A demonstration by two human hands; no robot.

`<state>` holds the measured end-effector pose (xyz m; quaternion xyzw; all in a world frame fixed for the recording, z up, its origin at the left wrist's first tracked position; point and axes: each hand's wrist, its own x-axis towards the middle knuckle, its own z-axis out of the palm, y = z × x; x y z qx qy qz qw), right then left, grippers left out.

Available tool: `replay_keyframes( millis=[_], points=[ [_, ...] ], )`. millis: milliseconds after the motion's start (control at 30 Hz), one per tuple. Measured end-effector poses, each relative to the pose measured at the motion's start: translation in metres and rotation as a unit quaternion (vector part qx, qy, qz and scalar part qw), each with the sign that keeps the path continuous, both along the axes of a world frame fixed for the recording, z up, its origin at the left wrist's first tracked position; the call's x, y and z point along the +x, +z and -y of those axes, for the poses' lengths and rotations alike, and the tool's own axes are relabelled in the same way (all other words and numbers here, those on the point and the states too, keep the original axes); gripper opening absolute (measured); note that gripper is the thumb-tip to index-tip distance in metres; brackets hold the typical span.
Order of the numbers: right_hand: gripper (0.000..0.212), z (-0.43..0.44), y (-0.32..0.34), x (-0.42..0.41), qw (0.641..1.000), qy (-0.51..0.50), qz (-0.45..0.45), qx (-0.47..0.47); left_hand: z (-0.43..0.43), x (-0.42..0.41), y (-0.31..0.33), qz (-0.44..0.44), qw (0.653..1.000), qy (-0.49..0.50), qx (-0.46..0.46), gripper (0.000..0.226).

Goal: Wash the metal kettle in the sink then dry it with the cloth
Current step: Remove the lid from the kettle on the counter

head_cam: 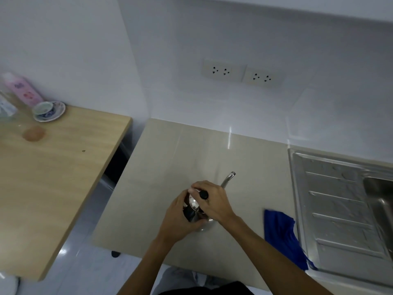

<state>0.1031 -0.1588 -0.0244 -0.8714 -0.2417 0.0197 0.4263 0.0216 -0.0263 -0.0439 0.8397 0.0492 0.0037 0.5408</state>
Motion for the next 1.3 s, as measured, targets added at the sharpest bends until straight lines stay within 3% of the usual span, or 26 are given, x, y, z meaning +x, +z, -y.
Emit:
replay_keyframes(
  millis=[200, 333, 500, 667, 833, 933, 1133, 1300],
  points=[
    [0.036, 0.001, 0.009, 0.0, 0.999, 0.015, -0.024, -0.023, 0.001, -0.001, -0.004, 0.003, 1.0, 0.008, 0.006, 0.082],
    [0.04, 0.006, 0.021, 0.004, 0.989, -0.039, -0.134, 0.057, 0.003, -0.002, -0.003, 0.0, 1.0, 0.012, 0.013, 0.078],
    [0.03, 0.007, 0.029, -0.002, 0.994, 0.003, -0.094, 0.056, 0.003, -0.003, 0.0, 0.0, 1.0, 0.015, 0.012, 0.086],
    [0.049, 0.01, 0.019, 0.0, 0.998, 0.036, -0.051, -0.02, 0.003, -0.003, -0.004, -0.008, 1.0, 0.004, 0.001, 0.078],
    [0.049, 0.007, 0.012, -0.004, 0.994, 0.066, 0.04, -0.076, 0.0, -0.004, -0.011, -0.018, 1.0, 0.003, 0.014, 0.081],
    [0.047, 0.017, 0.014, -0.006, 0.998, 0.025, 0.042, -0.033, 0.003, -0.004, -0.004, -0.006, 1.0, 0.003, 0.017, 0.072],
    [0.041, 0.073, 0.006, -0.022, 0.994, -0.087, 0.069, 0.024, 0.002, -0.005, -0.004, -0.006, 1.0, 0.005, 0.019, 0.08],
    [0.062, 0.127, -0.05, -0.045, 0.985, -0.166, -0.003, -0.055, 0.002, -0.007, -0.005, -0.022, 0.999, 0.018, 0.028, 0.084]
  ],
)
